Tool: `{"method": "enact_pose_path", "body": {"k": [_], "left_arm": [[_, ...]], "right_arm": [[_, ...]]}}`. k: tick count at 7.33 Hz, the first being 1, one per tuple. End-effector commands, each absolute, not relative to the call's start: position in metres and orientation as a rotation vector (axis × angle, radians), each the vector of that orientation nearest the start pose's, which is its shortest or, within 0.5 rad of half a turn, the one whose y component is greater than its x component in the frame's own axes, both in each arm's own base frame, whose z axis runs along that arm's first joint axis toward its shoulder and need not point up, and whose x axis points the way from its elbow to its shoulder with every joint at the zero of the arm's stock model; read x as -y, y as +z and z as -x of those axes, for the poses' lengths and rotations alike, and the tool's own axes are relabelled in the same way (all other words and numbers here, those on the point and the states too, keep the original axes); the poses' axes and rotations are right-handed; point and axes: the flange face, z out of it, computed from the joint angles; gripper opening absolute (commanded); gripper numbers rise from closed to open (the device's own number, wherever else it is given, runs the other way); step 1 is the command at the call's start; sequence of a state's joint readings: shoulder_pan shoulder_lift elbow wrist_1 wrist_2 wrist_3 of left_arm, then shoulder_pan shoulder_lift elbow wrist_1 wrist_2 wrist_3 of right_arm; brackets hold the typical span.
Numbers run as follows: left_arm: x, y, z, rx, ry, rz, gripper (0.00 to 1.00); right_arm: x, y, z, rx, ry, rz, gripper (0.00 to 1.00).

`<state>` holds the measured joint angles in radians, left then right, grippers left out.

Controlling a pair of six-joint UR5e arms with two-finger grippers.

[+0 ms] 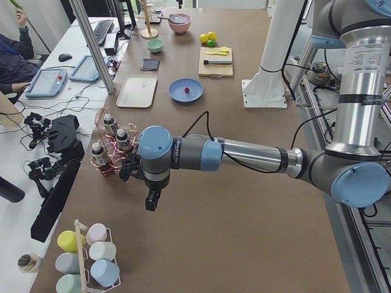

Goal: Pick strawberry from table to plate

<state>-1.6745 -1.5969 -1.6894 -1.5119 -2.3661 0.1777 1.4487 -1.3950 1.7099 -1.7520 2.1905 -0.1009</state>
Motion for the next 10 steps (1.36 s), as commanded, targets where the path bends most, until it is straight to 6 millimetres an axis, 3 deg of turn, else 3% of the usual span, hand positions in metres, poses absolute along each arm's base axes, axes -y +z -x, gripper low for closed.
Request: {"method": "enact_pose_path", "body": {"k": [1, 2, 3, 7, 8, 10], "left_arm": [[0.482, 0.611, 0.112, -0.788, 0.091, -0.160, 0.98], [0.475, 0.613, 0.113, -0.792, 0.088, -0.161, 0.98], [0.462, 0.630, 0.112, -0.797, 0.072, -0.128, 0.98], [0.451, 0.656, 0.109, -0.820, 0.043, -0.072, 0.98], [0.450, 0.662, 0.108, -0.822, 0.039, -0.061, 0.98], [0.450, 0.662, 0.108, -0.822, 0.040, -0.059, 0.98]], "right_arm": [[0.532, 0.610, -0.077, 0.638, -0.180, -0.039, 1.00], [0.507, 0.634, -0.104, 0.640, -0.112, -0.011, 1.00], [0.495, 0.649, -0.109, 0.642, -0.088, 0.014, 1.00], [0.484, 0.661, -0.109, 0.643, -0.075, 0.040, 1.00], [0.482, 0.672, -0.108, 0.649, -0.068, 0.060, 1.00], [0.483, 0.678, -0.108, 0.648, -0.075, 0.044, 1.00]]}}
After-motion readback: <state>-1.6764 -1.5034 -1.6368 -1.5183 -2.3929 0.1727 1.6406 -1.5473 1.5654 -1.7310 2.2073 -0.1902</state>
